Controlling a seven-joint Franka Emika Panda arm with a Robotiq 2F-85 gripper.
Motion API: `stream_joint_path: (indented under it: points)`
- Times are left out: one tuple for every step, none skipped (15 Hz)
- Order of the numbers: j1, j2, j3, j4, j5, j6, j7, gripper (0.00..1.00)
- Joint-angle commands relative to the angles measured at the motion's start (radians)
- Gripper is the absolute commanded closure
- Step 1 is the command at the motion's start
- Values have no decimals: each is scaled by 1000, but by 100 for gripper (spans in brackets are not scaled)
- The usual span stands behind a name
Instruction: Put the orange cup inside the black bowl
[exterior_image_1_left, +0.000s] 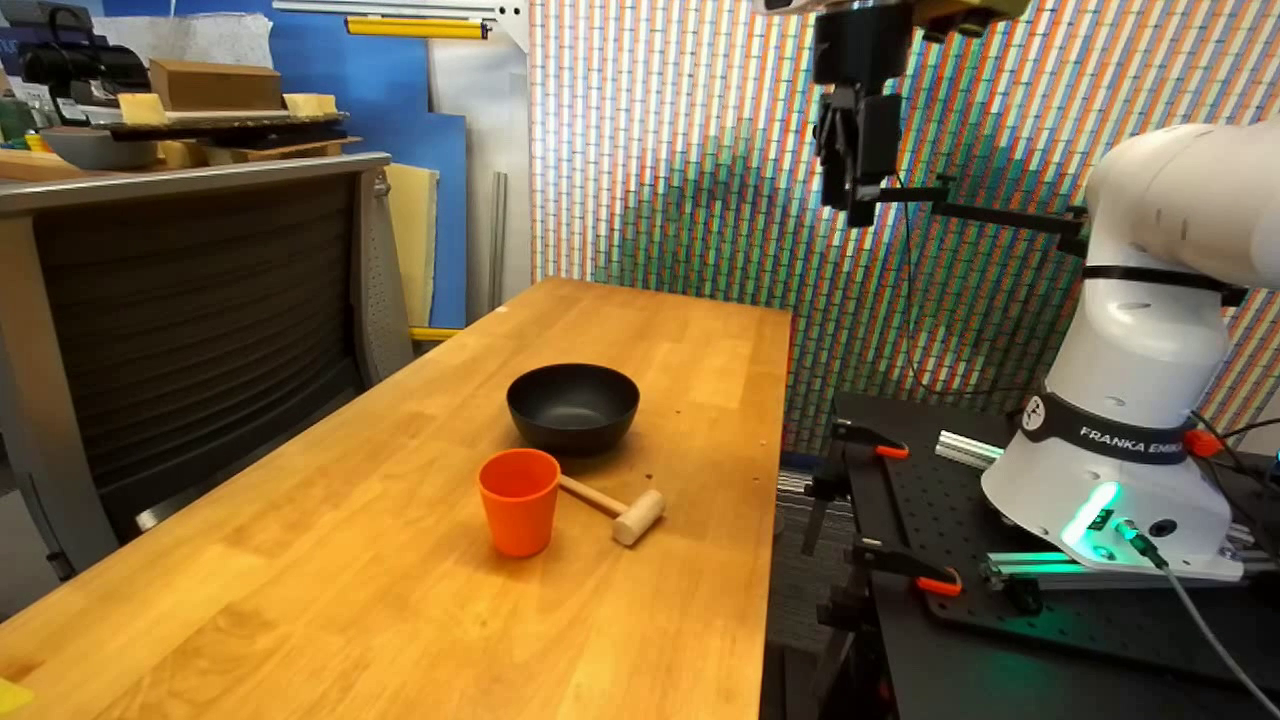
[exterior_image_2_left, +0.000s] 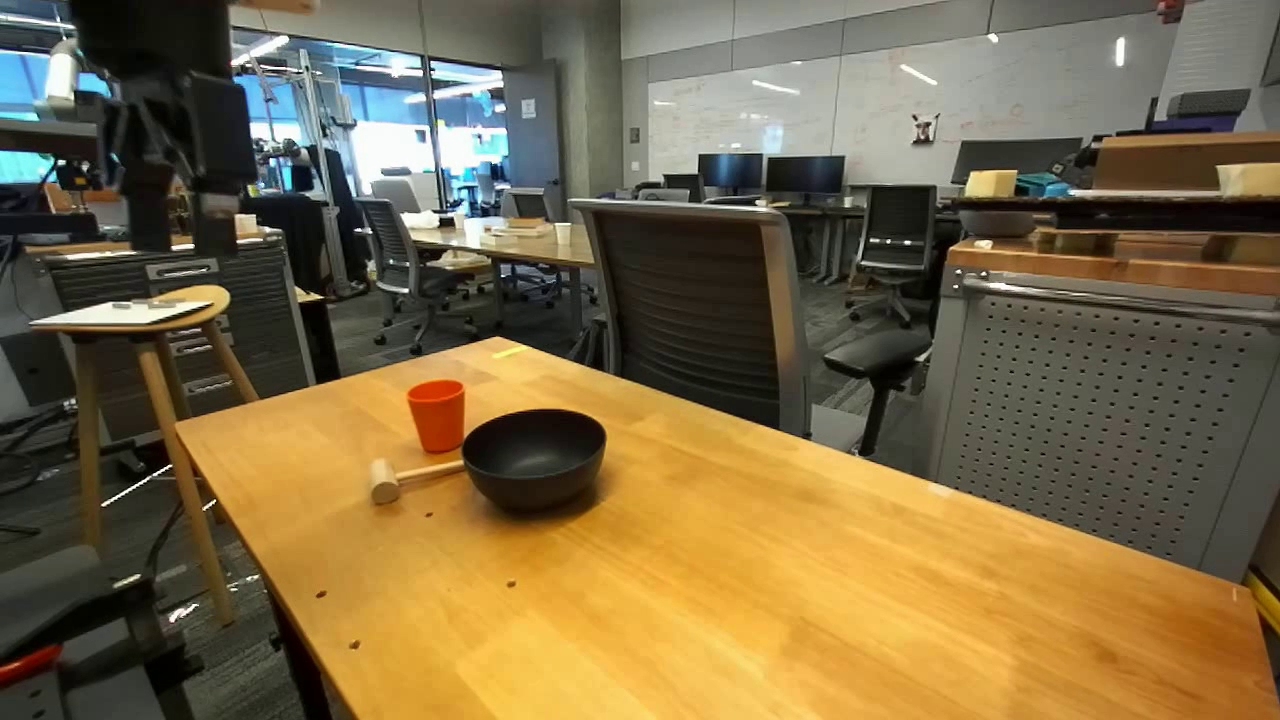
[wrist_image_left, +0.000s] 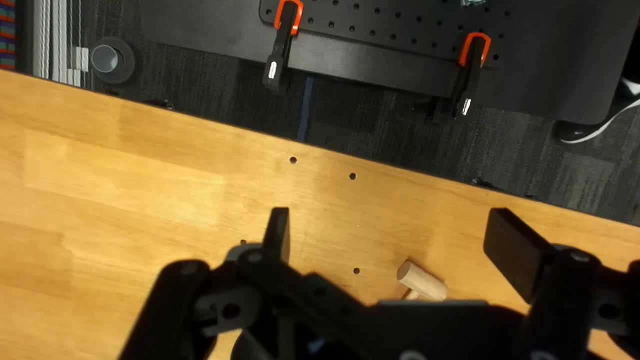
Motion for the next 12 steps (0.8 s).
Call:
stream_joint_path:
  points:
    - [58,259,52,113,11,67,13,0]
    - [73,321,65,143,10,87,3,0]
    - [87,384,77,175,10,105,-4,0]
    - [101,446,88,211,12,124,-15,0]
    - [110,507,102,253,6,135,-14,0]
    - [121,569,114,298,1,141,-21,0]
    - [126,632,128,348,-11,146,-14,0]
    - [132,696,140,400,-23,149,-9,0]
    - [137,759,154,457,-47,147,5,0]
    - [142,820,161,515,-66,143,7,0]
    - [147,877,167,572,-87,135,12,0]
    - [152,932,168,627,-101,131,9,0]
